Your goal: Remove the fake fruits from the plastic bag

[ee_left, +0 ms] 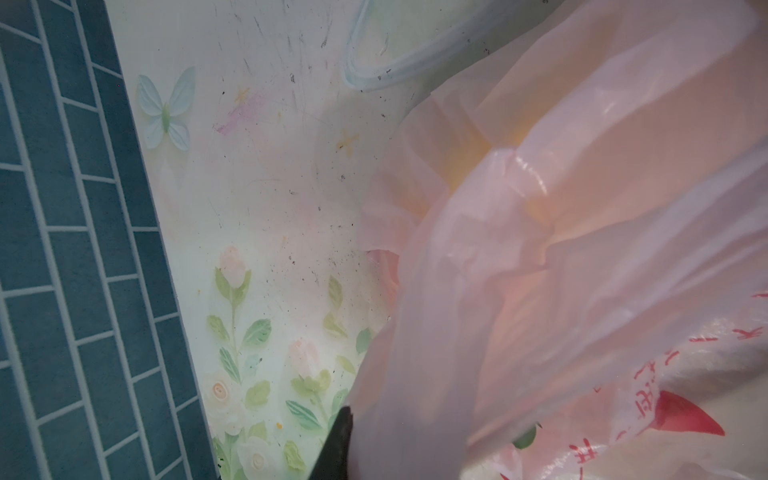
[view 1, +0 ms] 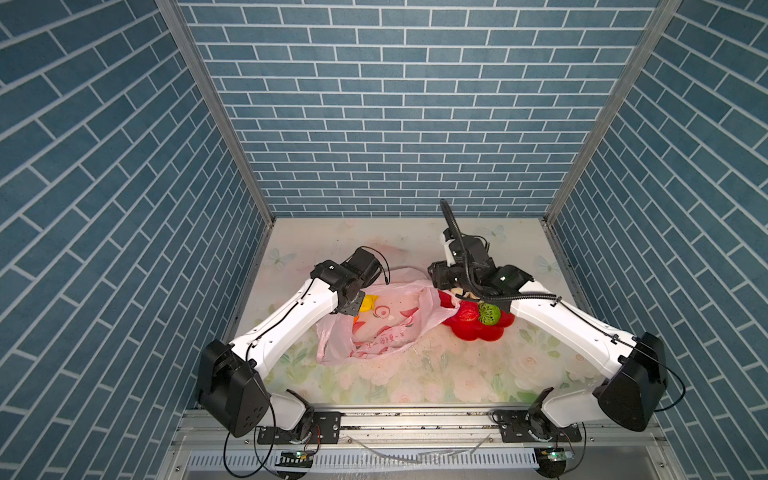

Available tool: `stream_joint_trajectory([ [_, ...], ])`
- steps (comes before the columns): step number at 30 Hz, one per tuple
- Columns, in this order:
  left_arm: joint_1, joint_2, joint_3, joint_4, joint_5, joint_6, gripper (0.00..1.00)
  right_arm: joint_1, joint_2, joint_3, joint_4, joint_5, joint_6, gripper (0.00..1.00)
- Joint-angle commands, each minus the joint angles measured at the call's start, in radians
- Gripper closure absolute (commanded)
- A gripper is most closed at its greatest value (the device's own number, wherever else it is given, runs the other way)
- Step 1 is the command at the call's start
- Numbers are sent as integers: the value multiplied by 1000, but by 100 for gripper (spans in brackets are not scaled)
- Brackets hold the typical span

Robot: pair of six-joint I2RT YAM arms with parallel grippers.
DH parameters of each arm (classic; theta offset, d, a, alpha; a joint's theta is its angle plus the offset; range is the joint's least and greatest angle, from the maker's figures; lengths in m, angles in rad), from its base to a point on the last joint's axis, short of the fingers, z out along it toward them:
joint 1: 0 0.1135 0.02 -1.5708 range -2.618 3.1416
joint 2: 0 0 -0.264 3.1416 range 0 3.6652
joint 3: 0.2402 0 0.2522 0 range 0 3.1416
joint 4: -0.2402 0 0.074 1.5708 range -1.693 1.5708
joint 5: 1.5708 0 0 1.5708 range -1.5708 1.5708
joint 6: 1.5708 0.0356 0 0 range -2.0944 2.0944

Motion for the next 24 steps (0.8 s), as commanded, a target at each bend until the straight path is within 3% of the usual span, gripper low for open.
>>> stream_joint_trajectory([
  [1,10,-15,-9,-17,-8,-29,78,81,16,-120,252,-78,120,47],
  [5,10,-25,-11,-18,6,-43,78,192,122,-119,382,-82,154,52],
  [10,9,-45,-14,-20,19,-54,79,233,273,-125,589,-112,267,52],
  [18,10,-76,-24,-14,53,-65,79,240,476,-26,647,-96,438,40],
  [24,8,-95,-34,-5,81,-65,79,241,545,31,659,-82,478,30],
])
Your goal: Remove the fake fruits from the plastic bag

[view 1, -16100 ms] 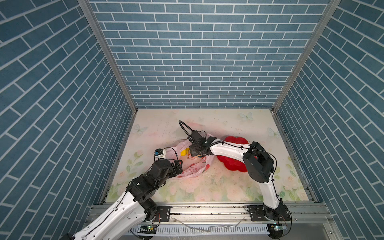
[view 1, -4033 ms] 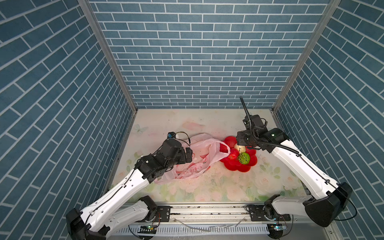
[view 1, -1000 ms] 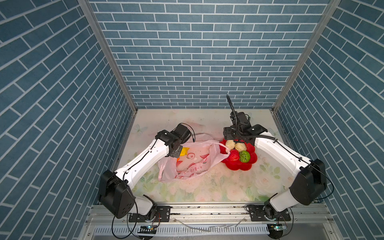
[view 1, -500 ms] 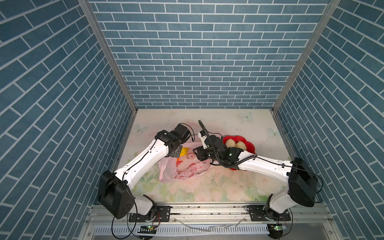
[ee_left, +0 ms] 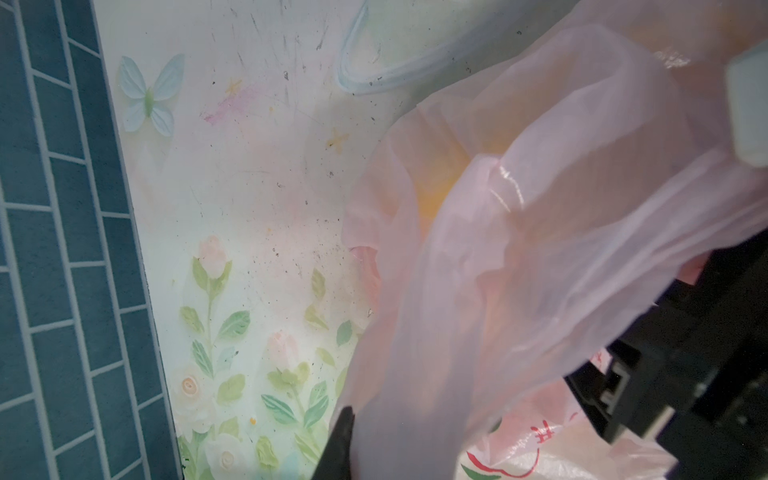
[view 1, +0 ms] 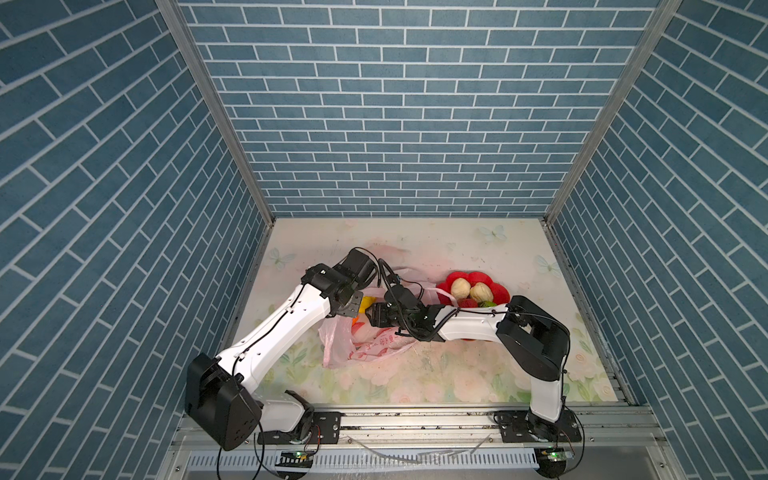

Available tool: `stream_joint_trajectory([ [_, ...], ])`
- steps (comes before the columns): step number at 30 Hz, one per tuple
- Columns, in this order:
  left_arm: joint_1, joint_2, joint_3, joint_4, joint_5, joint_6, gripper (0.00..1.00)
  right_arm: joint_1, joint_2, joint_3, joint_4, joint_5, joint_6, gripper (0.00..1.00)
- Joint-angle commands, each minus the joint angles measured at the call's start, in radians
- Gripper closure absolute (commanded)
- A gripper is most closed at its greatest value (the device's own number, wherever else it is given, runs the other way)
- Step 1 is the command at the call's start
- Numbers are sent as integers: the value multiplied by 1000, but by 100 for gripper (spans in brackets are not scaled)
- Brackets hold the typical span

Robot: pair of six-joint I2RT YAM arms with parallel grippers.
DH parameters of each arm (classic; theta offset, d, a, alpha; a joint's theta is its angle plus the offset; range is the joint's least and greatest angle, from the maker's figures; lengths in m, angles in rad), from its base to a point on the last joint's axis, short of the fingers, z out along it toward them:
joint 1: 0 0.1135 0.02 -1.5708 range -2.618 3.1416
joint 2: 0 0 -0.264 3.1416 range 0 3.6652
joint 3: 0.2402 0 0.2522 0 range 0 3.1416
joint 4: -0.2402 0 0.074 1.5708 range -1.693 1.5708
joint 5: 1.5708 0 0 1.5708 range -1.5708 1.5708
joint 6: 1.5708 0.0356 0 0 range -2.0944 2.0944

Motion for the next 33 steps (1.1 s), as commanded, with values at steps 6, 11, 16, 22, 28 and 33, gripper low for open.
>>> stream_joint_trajectory([
  [6,8,-33,-45,7,39,-17,80,1,76,119,72,6,114,24],
  [11,7,-48,-63,27,62,-24,80,1,110,148,77,40,141,22],
  [16,8,-51,-72,39,77,-23,80,-1,128,166,73,76,155,21],
  [22,7,-56,-80,56,97,-20,81,-9,159,184,96,64,193,21],
  [28,7,-58,-80,65,110,-19,81,-18,203,225,111,38,229,22],
  [33,6,-59,-85,70,118,-18,81,-24,220,234,111,39,251,24],
])
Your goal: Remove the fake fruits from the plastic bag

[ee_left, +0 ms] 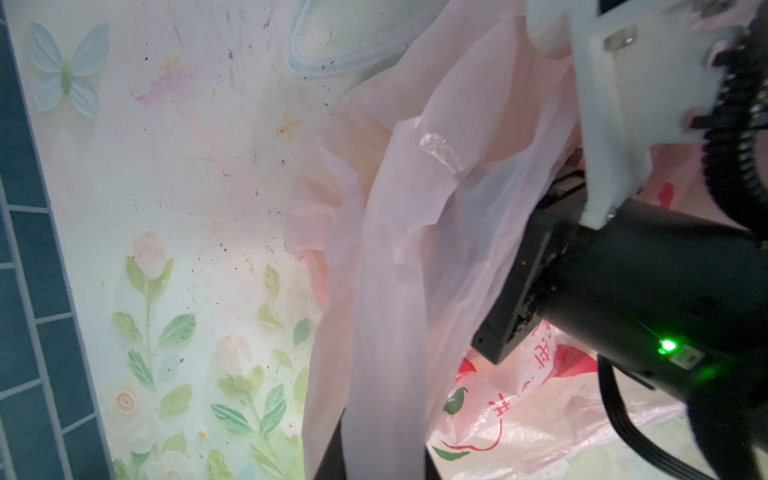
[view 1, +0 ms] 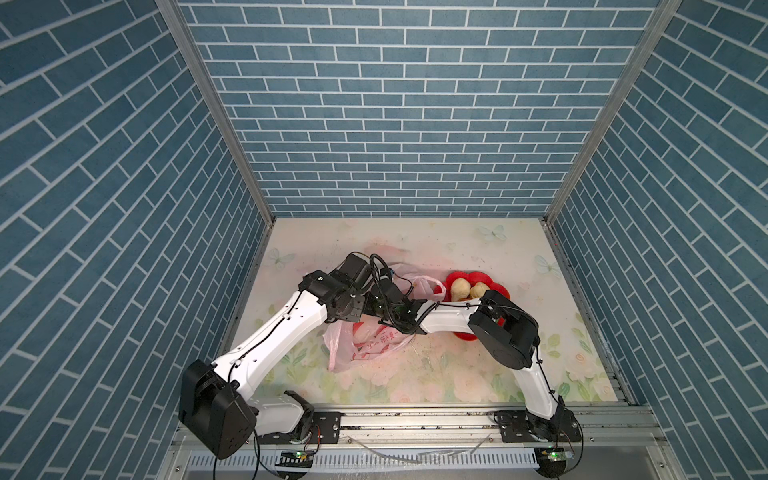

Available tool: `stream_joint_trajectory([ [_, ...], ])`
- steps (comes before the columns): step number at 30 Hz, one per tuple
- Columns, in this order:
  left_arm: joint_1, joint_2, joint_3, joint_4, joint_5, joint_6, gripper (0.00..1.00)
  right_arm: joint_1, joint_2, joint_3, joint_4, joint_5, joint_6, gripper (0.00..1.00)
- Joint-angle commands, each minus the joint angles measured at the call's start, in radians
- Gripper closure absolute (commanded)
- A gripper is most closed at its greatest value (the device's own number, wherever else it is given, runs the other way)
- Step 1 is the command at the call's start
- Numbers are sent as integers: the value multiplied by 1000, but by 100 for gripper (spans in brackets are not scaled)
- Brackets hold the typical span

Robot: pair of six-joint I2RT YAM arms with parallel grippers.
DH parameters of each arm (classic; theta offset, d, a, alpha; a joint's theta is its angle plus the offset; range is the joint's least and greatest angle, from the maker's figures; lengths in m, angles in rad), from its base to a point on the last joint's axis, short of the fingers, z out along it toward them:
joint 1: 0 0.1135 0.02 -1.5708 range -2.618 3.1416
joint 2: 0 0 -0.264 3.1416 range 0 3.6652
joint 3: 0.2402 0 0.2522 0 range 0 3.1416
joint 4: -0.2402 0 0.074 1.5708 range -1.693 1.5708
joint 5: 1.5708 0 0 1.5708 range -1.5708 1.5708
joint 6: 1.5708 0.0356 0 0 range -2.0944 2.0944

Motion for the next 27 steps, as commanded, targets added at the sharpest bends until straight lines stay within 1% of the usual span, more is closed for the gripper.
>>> stream_joint_trajectory([
  [1,6,-17,-15,2,11,-1,81,-5,23,49,20,2,57,24],
  [9,6,-19,-15,4,15,0,81,-13,35,49,27,2,93,26],
  [11,6,-21,-16,6,18,-1,81,-13,35,51,33,-1,96,27],
  [12,5,-21,-16,5,19,-1,81,-14,65,52,32,-4,98,27],
  [18,5,-23,-22,10,21,0,81,-14,74,65,24,-11,103,31],
  [27,6,-27,-29,13,19,-1,81,-14,77,68,7,-4,112,41],
])
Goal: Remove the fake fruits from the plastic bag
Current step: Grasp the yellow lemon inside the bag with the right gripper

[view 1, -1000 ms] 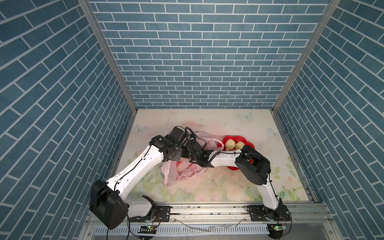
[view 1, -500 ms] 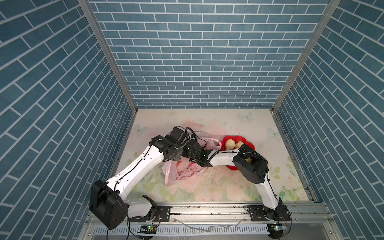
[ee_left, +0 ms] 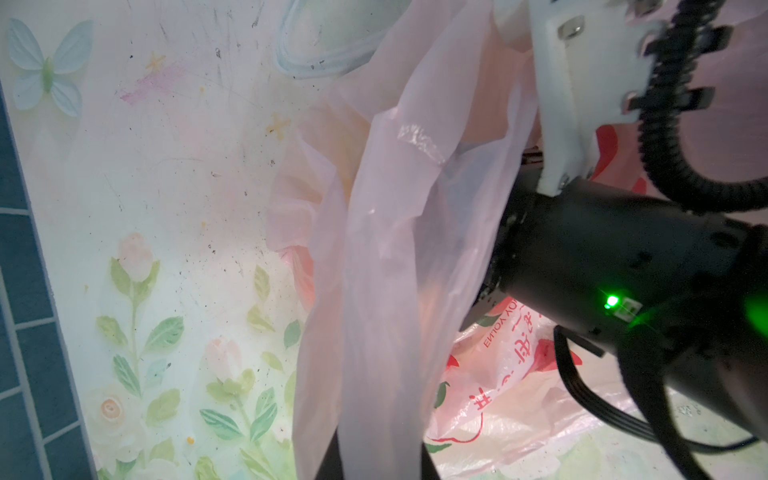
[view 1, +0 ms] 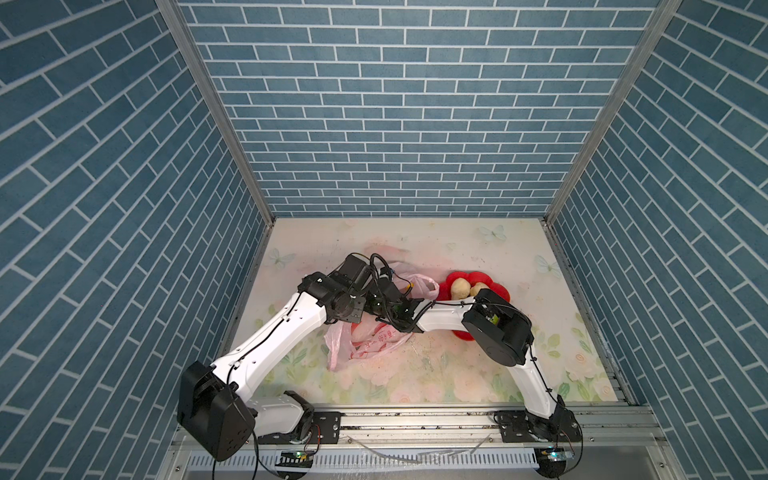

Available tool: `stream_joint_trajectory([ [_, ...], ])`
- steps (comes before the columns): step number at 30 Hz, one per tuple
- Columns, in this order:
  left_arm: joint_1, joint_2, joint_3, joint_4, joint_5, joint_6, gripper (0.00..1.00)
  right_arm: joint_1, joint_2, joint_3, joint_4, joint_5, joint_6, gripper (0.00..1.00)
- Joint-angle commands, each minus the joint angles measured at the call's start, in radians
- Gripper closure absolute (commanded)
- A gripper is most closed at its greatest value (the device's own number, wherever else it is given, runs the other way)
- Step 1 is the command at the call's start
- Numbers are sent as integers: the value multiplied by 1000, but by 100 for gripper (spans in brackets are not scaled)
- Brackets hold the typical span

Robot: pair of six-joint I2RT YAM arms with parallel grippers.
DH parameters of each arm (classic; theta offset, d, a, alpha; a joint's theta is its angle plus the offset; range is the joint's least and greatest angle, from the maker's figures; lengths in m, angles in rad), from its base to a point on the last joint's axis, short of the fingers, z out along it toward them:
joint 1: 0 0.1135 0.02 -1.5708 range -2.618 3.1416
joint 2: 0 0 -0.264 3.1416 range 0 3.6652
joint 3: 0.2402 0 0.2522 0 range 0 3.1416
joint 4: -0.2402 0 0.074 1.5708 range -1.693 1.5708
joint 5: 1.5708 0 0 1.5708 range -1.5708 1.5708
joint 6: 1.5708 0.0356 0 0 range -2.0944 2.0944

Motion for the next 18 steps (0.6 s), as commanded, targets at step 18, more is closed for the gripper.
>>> stream_joint_trajectory([
  [18,5,-17,-10,-7,-16,-2,81,-5,17,30,-30,-8,22,61],
])
